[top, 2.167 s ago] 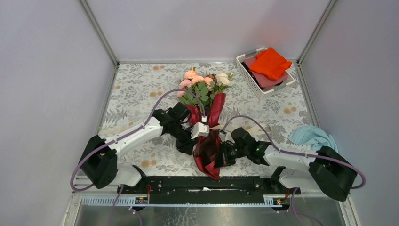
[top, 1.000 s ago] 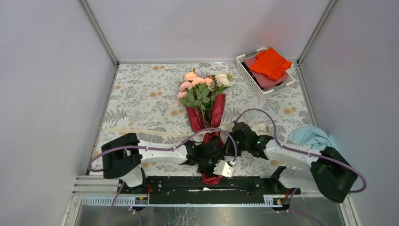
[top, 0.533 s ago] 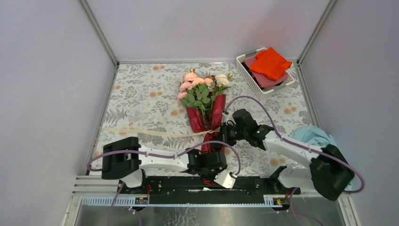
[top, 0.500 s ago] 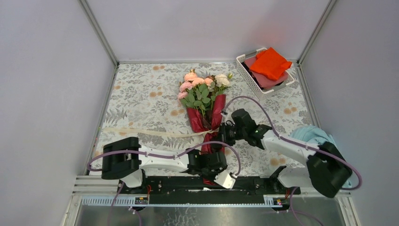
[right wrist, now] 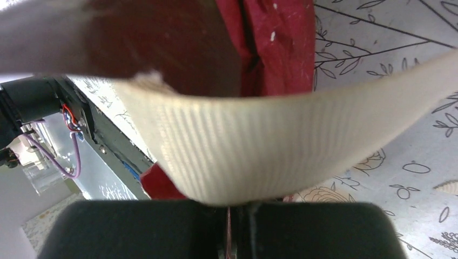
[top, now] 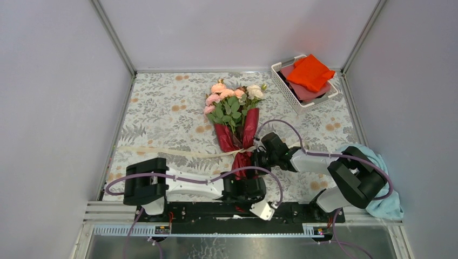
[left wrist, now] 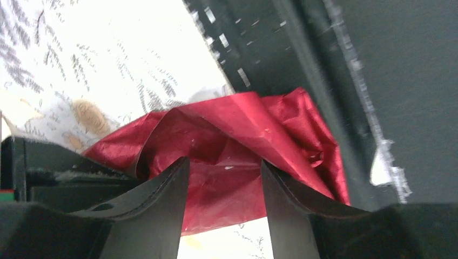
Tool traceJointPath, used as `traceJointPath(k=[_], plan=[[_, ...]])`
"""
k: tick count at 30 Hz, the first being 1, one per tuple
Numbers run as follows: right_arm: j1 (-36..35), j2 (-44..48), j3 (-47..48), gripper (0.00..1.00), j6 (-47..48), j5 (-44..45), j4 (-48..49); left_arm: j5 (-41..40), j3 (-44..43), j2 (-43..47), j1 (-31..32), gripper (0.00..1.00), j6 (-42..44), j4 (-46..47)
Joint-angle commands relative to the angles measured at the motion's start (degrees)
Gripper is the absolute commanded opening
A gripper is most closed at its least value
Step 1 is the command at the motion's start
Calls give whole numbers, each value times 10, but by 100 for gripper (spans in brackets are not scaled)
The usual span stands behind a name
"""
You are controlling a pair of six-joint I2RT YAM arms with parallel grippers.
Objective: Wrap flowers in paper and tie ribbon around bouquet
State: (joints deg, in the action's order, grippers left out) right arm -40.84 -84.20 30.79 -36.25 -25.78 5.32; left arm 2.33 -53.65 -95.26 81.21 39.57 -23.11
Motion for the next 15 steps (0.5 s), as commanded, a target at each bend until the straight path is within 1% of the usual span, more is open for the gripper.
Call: traceJointPath(k=[1, 5, 9, 12, 14, 15], plan=[[6, 1, -3, 0, 3, 47, 9, 44, -5, -22, 46, 58, -3, -13], [6, 18, 19, 0, 8, 49, -21, 59, 29, -47, 64, 58, 5, 8], [6, 31, 49, 0, 22, 54, -70, 41, 51, -63, 64, 56, 14, 23], [9, 50, 82, 0, 39, 64, -114, 48, 47, -50, 64, 56, 14, 8], [16, 74, 112, 0, 52, 81, -152, 52, 30, -24, 60, 57, 17, -15], [24, 88, 126, 0, 58, 92, -171, 55, 12, 0, 54, 59, 21, -26]])
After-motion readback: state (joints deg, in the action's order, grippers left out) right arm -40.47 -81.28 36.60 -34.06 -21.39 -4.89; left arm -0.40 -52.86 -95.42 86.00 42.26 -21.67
